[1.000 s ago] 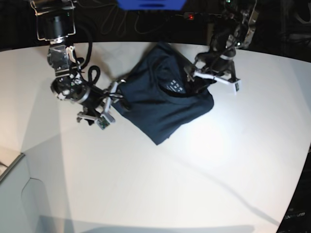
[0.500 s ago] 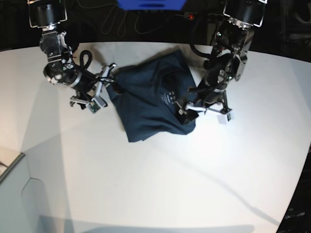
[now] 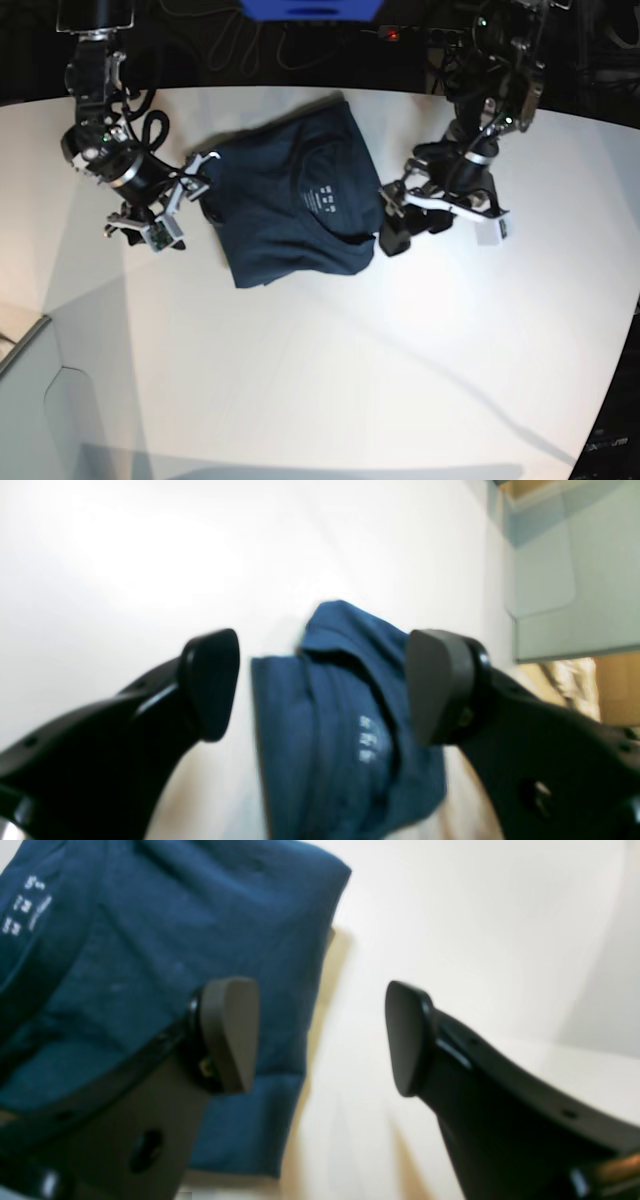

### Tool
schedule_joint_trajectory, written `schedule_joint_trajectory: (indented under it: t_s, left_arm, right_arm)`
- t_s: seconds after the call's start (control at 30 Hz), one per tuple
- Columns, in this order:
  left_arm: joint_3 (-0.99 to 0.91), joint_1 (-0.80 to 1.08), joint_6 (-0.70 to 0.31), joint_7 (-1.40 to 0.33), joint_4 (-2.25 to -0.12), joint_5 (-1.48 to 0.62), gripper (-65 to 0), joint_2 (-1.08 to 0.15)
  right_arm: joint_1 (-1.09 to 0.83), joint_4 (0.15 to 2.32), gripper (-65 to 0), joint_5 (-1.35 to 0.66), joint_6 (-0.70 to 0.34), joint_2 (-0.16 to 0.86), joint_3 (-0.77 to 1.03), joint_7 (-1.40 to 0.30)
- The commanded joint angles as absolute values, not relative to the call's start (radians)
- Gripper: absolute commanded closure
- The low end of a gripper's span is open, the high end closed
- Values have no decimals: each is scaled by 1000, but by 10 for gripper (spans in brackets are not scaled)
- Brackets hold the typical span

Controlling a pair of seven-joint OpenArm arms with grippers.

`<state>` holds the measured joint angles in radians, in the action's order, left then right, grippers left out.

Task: Layout the t-shirt on the table in an organized manner, then fold the t-shirt properly
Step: 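Pull the bundle edges with both grippers to square it flat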

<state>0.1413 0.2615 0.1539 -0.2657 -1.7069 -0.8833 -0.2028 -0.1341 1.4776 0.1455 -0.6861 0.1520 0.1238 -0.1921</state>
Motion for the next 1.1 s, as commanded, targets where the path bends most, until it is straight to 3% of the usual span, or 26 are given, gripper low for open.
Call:
schedule_joint_trajectory:
  t_s: [0.0,0.27,0.97,1.07]
  left_arm:
    - [173,269,139,-259,-1725,-888,-503,-174]
    - [277,268,140,-252,-1587,-888,-503,-105]
    - [291,234,131,-259,-1504,-895,-498,-102]
    - [334,226,131,-259,-1498,-895,-441,-110]
  right_arm:
    - [-120,1500,-399,131,-698,162,139,-168]
    - [-120,1501,-399,131,-698,163,151,-168]
    - [-148,1500,-399,133,-698,163,153,-168]
    - [-148,1500,-399,133,-698,163,153,-168]
